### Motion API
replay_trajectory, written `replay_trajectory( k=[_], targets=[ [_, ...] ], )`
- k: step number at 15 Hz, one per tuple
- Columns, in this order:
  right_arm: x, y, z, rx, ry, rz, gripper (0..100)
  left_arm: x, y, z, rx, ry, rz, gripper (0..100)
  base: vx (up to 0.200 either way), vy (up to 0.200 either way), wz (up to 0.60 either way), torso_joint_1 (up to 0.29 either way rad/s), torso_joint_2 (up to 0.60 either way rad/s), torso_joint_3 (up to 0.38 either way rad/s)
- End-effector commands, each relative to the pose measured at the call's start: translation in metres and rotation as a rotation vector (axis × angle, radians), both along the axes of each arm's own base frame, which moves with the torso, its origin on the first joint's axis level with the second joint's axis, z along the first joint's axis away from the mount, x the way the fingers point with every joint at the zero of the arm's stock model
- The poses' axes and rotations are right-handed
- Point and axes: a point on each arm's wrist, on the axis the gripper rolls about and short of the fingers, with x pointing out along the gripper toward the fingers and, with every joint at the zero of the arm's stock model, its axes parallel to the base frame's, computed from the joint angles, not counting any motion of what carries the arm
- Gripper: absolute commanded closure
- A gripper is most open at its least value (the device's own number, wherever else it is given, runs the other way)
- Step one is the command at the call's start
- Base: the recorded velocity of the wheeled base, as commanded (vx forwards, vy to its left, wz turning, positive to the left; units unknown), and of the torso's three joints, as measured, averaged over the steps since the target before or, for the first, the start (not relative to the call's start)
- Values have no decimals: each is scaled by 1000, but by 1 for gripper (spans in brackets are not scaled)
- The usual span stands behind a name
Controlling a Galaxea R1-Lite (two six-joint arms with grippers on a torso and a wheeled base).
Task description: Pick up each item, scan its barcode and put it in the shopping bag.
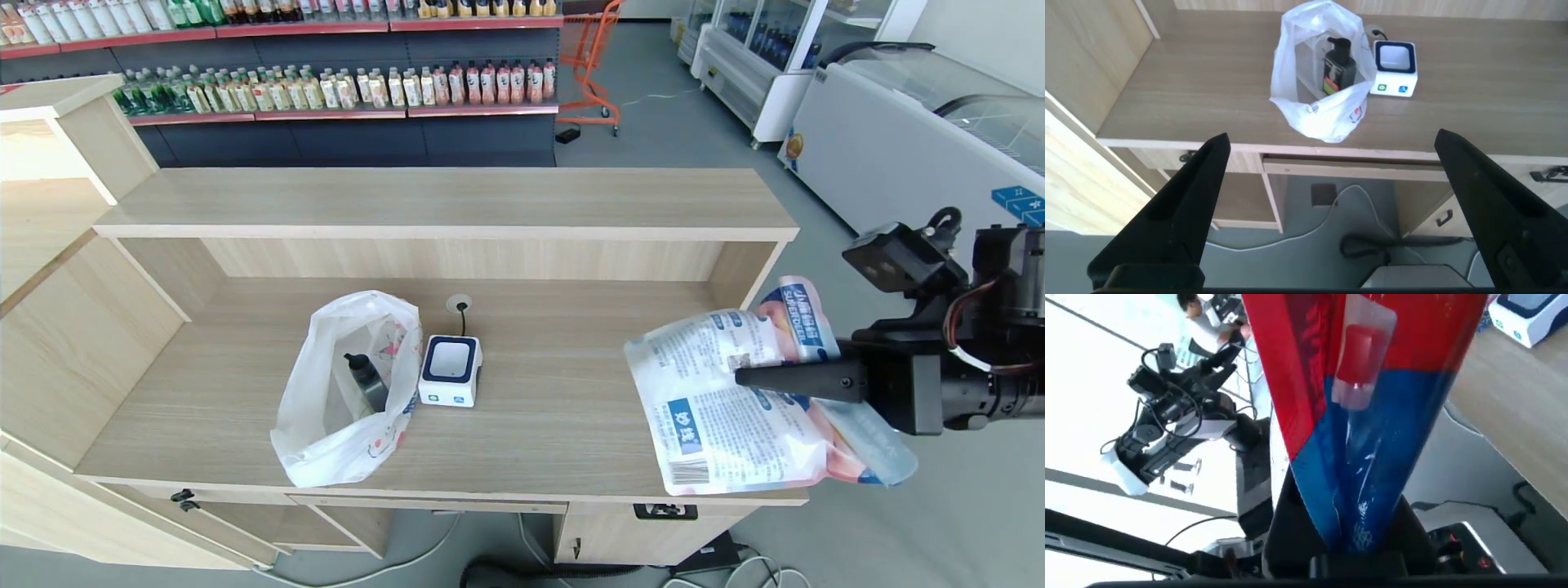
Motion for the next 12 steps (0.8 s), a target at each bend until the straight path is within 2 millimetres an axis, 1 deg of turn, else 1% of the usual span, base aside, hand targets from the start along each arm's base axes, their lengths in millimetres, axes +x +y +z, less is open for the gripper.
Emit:
replay_trajectory(
  k=[1,4,5,9,12],
  targets=[
    [-12,8,8,16,79,16,100,0,0,0,0,0,0,0,0,0,0,0,0,0],
    [-16,29,4,-36,112,-72,100,0,0,0,0,0,0,0,0,0,0,0,0,0],
    [-15,31,2,-43,119,-78,100,0,0,0,0,0,0,0,0,0,0,0,0,0],
    [-17,36,2,-44,126,-56,100,0,0,0,0,0,0,0,0,0,0,0,0,0],
    [-15,38,4,-26,184,-62,100,0,0,0,0,0,0,0,0,0,0,0,0,0]
  ],
)
